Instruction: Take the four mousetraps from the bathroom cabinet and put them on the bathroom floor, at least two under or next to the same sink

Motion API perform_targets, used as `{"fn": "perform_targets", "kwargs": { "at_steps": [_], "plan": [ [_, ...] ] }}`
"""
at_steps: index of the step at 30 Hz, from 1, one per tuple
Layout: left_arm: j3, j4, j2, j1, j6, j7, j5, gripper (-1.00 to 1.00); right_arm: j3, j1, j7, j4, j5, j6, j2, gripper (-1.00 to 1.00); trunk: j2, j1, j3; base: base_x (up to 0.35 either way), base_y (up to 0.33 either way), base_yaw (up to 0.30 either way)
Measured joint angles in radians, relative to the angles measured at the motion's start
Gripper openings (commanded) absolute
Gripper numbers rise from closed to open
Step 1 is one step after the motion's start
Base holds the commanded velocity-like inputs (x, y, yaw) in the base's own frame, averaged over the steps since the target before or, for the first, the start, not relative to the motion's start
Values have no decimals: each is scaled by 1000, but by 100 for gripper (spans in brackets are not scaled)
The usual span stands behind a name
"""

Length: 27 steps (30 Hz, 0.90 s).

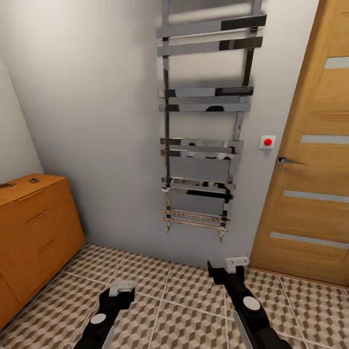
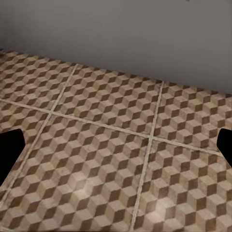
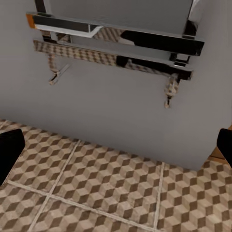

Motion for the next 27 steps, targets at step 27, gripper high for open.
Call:
{"fn": "perform_targets", "kwargs": {
  "at_steps": [27],
  "plan": [
    [-2, -4, 0, 0, -5, -3, -1, 100, 0, 0, 0, 0, 0, 0, -1, 100, 0, 0, 0, 0, 0, 284]
  ]
}}
